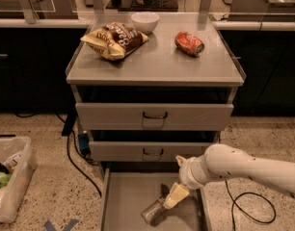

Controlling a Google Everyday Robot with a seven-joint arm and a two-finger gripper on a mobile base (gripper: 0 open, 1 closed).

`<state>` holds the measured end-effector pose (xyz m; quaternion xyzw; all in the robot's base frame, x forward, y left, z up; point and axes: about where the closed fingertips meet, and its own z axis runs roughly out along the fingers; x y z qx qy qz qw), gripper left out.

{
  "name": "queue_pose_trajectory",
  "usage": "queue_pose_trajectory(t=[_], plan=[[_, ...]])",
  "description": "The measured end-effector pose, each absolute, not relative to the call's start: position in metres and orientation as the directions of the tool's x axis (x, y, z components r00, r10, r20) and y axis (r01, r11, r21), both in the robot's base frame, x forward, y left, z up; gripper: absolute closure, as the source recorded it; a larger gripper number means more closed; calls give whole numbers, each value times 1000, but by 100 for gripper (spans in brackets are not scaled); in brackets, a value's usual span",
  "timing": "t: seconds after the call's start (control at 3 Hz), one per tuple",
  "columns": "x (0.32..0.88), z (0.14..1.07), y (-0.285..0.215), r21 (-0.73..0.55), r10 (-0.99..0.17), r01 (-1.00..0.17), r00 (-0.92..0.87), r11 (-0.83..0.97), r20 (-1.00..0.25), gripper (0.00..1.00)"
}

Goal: Pick water bottle from bottom drawer and place on counter

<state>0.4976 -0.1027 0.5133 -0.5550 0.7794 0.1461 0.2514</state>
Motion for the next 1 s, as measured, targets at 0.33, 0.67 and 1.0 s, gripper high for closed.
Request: queue_pose_trajectory(t=[0.33, 0.67, 1.0], plan=[[497, 476, -81, -16, -780, -957, -227, 291, -584, 0], [491, 420, -64, 38, -775, -960, -247, 277, -582, 0], [486, 412, -61, 54, -771, -960, -254, 275, -584, 0]])
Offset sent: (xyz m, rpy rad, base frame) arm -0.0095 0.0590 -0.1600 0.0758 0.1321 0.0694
